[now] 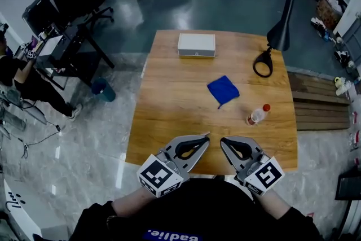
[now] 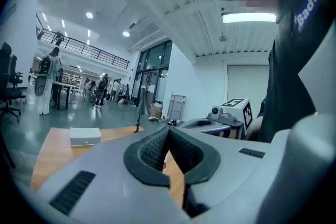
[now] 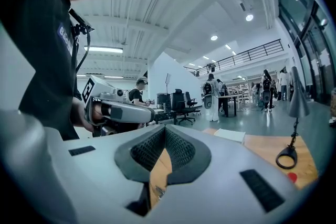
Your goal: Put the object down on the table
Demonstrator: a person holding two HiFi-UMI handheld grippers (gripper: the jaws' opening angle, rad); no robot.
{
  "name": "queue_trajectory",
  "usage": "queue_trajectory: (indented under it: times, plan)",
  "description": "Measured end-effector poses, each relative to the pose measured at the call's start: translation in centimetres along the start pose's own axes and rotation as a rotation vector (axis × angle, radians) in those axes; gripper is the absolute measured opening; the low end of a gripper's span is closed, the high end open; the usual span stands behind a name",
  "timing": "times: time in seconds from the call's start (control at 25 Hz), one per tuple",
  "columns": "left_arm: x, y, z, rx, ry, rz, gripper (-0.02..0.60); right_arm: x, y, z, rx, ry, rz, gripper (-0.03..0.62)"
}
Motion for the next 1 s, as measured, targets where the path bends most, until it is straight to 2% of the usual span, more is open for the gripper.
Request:
queue_trajectory:
  times: [0.4, 1.0]
  plan:
    - [0.7, -0.4, 0.1, 0.000, 0.012, -0.033, 0.008, -0.2, 0.5, -0.5, 0.000, -0.041, 0.034, 0.005]
    - [0.5, -0.9, 0.3, -0.010, 0.058, -0.040, 0.008, -0.2, 0.4, -1.0, 0.000, -0.035, 0.010, 0.005]
Point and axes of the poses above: the fingertips, and each gripper's own axes: y forward along the fingers, z to its right, x out of its underside, the point moved 8 cm from there along -y, backward along the fingers, and after that the axes turned 1 degree about -y, right-handed, at the moved point
